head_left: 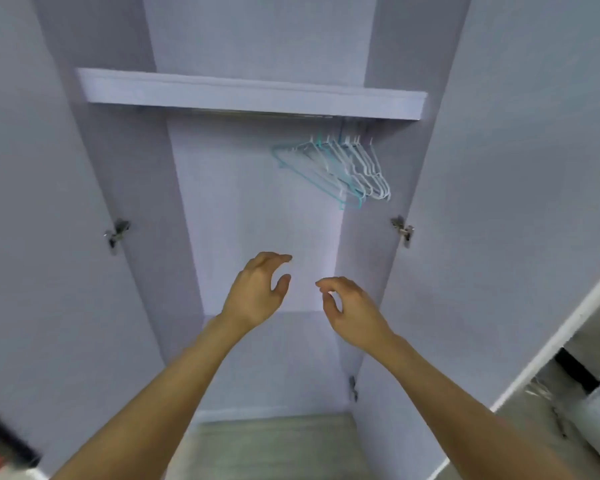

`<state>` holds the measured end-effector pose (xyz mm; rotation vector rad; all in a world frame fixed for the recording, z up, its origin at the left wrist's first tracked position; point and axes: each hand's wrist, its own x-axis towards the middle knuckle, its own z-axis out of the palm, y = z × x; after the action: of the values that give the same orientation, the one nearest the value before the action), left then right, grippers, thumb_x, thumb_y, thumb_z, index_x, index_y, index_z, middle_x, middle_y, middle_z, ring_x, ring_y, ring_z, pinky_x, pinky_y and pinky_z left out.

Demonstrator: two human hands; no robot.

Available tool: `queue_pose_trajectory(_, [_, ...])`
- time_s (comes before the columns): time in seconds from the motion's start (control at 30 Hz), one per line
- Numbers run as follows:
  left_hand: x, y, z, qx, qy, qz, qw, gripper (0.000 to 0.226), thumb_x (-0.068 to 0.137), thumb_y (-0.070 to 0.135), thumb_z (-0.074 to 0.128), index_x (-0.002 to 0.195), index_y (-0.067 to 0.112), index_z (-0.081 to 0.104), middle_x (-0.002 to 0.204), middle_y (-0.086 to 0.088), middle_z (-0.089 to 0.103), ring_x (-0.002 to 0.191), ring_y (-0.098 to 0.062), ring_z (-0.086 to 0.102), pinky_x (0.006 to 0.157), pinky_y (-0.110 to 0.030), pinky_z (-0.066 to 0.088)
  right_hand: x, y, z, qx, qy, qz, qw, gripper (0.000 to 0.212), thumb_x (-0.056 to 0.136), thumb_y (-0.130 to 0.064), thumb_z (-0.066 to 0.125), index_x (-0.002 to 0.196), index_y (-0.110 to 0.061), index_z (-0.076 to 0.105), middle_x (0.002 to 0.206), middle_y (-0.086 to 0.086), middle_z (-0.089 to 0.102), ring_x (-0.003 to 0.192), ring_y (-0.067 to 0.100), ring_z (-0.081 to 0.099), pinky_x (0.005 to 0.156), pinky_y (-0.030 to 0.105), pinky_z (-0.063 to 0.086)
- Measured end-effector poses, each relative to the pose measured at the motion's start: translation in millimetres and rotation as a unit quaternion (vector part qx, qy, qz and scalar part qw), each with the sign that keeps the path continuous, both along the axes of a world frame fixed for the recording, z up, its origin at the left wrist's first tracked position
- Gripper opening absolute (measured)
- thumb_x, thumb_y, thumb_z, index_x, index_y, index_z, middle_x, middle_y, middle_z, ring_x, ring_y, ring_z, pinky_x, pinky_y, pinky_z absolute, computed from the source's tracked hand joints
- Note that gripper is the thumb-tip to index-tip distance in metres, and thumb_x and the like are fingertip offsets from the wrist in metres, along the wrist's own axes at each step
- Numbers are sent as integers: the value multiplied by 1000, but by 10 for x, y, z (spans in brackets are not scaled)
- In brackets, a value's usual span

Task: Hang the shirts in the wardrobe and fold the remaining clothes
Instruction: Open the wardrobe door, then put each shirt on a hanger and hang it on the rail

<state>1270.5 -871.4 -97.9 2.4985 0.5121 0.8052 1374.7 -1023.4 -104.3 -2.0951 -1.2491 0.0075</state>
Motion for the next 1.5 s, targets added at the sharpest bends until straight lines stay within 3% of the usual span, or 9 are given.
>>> queue_pose_trajectory(0.13, [-986, 317, -602, -95, 46, 166, 981, 36, 93, 17, 53, 129, 13, 54, 132, -7, 52, 114, -26, 55, 94, -30, 41, -481, 720, -486, -101, 79, 139, 982, 28, 96, -15, 45, 120, -13, 58, 118, 0, 63, 111, 16, 56, 97, 27, 41])
queue_pose_trajectory(0.33, [-2228, 125, -1277, -208, 62, 409, 886, 34, 93, 17, 53, 126, 13, 57, 128, -8, 56, 113, -23, 56, 92, -25, 38, -1327, 1418, -1065, -204, 99, 340, 913, 27, 95, -14, 44, 115, -12, 61, 110, 8, 67, 104, 24, 61, 91, 33, 45])
queue_pose_trajectory(0.67, [-3322, -2097, -1728, -296, -12, 771, 563, 34, 93, 14, 51, 127, 14, 56, 126, -8, 56, 113, -23, 55, 95, -30, 42, -2985, 873, -1821, -330, 25, 687, 647, 28, 96, -19, 41, 116, -18, 60, 112, 2, 66, 104, 21, 61, 90, 31, 47])
queue_pose_trajectory(0.87, [-3591, -3738, -1775, -294, -58, 885, 357, 32, 91, 14, 51, 122, 13, 59, 120, -9, 58, 109, -23, 57, 91, -30, 40, -3968, -225, -2027, -353, -48, 802, 479, 31, 96, -19, 38, 118, -22, 59, 117, 0, 63, 108, 20, 56, 88, 26, 43])
queue_pose_trajectory(1.03, [-3691, -4845, -2057, -305, -51, 922, 233, 35, 91, 13, 52, 125, 9, 58, 125, -10, 55, 116, -25, 50, 96, -32, 39, -4580, -1217, -2239, -385, -96, 839, 373, 31, 96, -16, 38, 118, -16, 59, 123, 4, 60, 114, 21, 53, 95, 27, 41])
queue_pose_trajectory(1.17, [-3941, -5454, -2403, -355, 31, 912, 203, 57, 89, 25, 55, 142, 16, 36, 144, -8, 34, 129, -27, 33, 99, -39, 39, -4965, -1830, -2477, -400, -113, 846, 333, 34, 96, -17, 38, 127, -16, 51, 129, 3, 54, 119, 19, 50, 99, 28, 39])
queue_pose_trajectory(1.3, [-4462, -5816, -2809, -431, 159, 857, 233, 88, 80, 52, 58, 149, 34, 6, 157, -3, 0, 142, -27, 2, 107, -45, 25, -5404, -2251, -2858, -444, -112, 794, 400, 34, 96, -20, 40, 127, -9, 48, 125, 10, 53, 114, 24, 49, 97, 34, 41])
queue_pose_trajectory(1.4, [-4763, -5886, -3085, -437, 224, 824, 282, 68, 84, 50, 56, 144, 37, 26, 157, -6, -1, 143, -31, -7, 111, -54, 10, -5615, -2382, -3171, -489, -134, 749, 427, 37, 94, -28, 47, 124, -6, 48, 122, 13, 54, 111, 28, 51, 94, 35, 42])
queue_pose_trajectory(1.5, [-4913, -5908, -3242, -393, 202, 835, 330, 30, 96, 36, 42, 115, 23, 61, 147, -6, 34, 141, -26, 19, 111, -45, 16, -5751, -2487, -3429, -553, -95, 683, 468, 47, 89, -33, 56, 123, -1, 48, 119, 13, 57, 110, 30, 54, 93, 39, 46])
